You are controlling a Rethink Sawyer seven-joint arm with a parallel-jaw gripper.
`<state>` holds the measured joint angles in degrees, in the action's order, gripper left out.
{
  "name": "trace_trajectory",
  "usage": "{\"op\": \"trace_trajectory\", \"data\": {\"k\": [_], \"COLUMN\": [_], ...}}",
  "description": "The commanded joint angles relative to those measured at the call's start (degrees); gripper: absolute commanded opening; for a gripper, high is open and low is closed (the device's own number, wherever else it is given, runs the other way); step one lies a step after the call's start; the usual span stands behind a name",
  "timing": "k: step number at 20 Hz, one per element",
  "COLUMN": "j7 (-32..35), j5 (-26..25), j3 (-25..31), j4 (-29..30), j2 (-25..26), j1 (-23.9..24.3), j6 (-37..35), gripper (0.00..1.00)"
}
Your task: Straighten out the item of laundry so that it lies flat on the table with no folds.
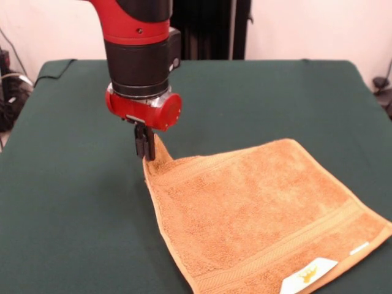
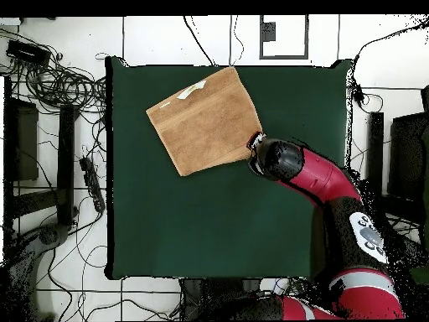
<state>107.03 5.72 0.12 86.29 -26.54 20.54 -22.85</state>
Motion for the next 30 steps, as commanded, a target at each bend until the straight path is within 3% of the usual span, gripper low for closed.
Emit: {"op": "trace_trajectory", "data": {"k": [1,9,13,21,30], "j7": [3.36,4.17,1.19,-14.32,-19.56], "j5": [-1.38,-0.57,-1.77,-10.75,-21.11], "j3": [7.31,7.75,8.49,15.15,22.39], "j4": [0.59,1.24,0.35,-5.39,-7.49], "j2": [4.99,4.94,5.02,6.93,7.18], "j1": [-1.45,-1.22,-0.47,4.09,7.98], "j6": [1.58,1.3,-0.57,-6.16,-8.79], "gripper": [0.0,0.0,0.0,0.0,0.0]}}
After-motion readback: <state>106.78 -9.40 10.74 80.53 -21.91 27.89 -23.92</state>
